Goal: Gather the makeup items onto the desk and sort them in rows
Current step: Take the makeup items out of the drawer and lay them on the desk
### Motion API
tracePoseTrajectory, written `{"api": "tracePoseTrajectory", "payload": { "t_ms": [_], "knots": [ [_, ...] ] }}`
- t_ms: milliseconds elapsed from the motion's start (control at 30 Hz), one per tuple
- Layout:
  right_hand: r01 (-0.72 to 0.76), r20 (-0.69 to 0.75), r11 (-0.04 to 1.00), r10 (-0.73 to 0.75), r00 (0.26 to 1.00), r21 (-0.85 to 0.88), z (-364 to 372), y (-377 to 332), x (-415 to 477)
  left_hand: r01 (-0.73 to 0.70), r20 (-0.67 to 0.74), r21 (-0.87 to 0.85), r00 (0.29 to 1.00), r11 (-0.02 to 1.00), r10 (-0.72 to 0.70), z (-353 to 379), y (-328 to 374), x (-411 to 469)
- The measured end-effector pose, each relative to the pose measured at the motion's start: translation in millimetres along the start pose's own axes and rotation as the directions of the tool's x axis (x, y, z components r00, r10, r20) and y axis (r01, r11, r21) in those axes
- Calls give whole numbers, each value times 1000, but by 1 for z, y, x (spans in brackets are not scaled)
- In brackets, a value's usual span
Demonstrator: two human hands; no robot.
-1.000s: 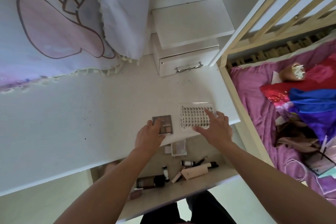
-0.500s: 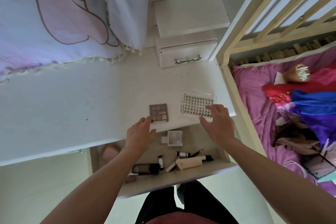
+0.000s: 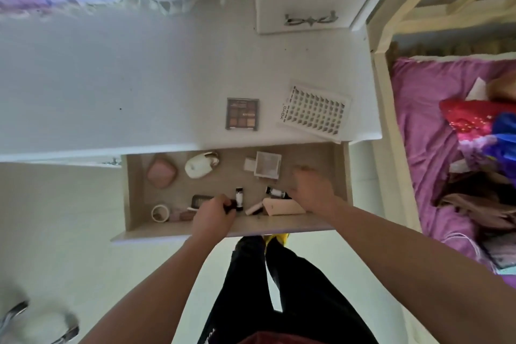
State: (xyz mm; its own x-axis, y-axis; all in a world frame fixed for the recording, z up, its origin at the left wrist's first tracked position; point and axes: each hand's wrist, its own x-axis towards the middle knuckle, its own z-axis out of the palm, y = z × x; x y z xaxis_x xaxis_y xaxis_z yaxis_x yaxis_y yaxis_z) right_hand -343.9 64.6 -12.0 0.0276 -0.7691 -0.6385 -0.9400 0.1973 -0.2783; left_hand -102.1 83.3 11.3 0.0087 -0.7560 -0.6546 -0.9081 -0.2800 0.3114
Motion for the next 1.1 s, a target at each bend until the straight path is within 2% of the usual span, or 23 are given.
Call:
{"api": "tracePoseTrajectory", "payload": {
  "t_ms": [100, 267, 367, 433, 533, 600, 667, 767, 867, 1033, 1100],
  "knots": [
    [80, -65, 997, -81, 995, -18, 7, -15, 35, 42, 3, -16, 999, 999, -42, 16, -8, 6],
    [121, -69, 984, -131, 989, -132, 26, -35, 73, 74, -7, -31, 997, 997, -74, 29, -18, 29],
    [75, -96, 984, -92, 991, -163, 37, -32, 77, 58, 5, -20, 998, 998, -58, 29, -20, 38],
    [14, -105, 993, -27, 994, -120, 42, -26, 79, 22, -5, 0, 1000, 1000, -22, 29, -21, 45],
    [-74, -53, 994, 70, 996, -76, 43, -19, 80, -9, 6, 42, 1000, 999, 9, 25, -15, 58],
    [-106, -24, 994, 106, 994, 4, 44, -13, 78, -61, 15, 112, 998, 992, 60, 23, -8, 68],
    [-128, -4, 975, 131, 991, 181, 45, -3, 73, -146, 8, 202, 989, 968, 148, 23, 2, 80],
    [-142, 25, 893, 145, 989, 427, 47, 19, 59, -277, 6, 352, 956, 894, 294, 28, 18, 96],
    [-173, 2, 782, 215, 977, 599, 46, 39, 41, -396, 96, 450, 913, 801, 397, 37, 30, 111],
    [-201, -37, 696, 312, 949, 689, 47, 61, 19, -546, 232, 534, 829, 646, 509, 61, 42, 113],
    [-219, -28, 688, 328, 944, 692, 49, 64, 16, -551, 179, 558, 810, 620, 558, 66, 43, 112]
  ]
}}
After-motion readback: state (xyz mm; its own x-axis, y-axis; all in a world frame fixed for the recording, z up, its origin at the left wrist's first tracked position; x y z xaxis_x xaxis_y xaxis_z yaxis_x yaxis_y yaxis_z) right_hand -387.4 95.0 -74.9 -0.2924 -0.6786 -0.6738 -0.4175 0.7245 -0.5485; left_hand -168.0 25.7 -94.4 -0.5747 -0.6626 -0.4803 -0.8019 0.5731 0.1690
